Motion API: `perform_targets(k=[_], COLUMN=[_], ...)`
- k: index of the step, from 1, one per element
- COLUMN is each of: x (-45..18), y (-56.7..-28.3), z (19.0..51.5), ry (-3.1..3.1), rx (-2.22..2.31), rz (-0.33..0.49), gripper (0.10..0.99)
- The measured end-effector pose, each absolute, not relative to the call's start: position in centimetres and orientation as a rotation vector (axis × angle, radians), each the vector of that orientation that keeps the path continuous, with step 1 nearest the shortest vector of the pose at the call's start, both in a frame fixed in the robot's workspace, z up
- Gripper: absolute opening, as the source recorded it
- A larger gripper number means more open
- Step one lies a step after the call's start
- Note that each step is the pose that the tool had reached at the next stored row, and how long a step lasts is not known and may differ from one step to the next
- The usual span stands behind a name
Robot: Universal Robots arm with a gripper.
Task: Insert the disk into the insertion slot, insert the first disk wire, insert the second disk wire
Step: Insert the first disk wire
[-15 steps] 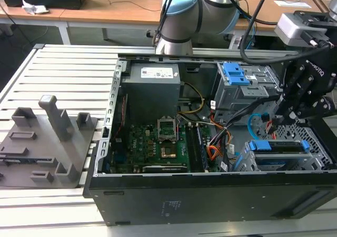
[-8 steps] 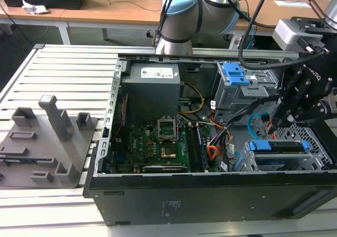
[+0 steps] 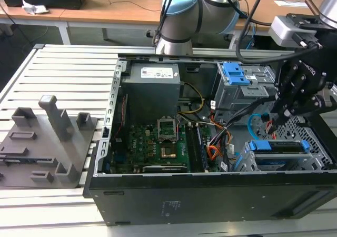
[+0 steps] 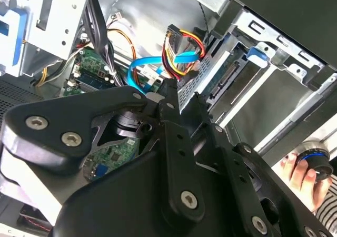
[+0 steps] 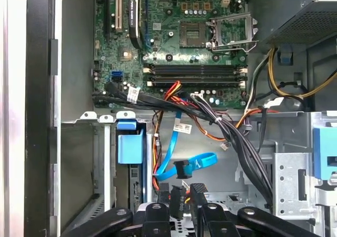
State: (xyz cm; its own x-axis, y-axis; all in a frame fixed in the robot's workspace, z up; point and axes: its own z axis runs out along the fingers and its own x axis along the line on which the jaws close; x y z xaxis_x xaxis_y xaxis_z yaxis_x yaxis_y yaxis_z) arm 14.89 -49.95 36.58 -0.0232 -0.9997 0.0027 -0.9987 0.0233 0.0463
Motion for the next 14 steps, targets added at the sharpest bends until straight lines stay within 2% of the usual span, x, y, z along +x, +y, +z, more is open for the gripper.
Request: perform_targets(k=[14], x=[15.48], y=[-49.33], z=[36.37], ry=[-2.222], rx=[2.171], rz=[-0.047], gripper=[0.302])
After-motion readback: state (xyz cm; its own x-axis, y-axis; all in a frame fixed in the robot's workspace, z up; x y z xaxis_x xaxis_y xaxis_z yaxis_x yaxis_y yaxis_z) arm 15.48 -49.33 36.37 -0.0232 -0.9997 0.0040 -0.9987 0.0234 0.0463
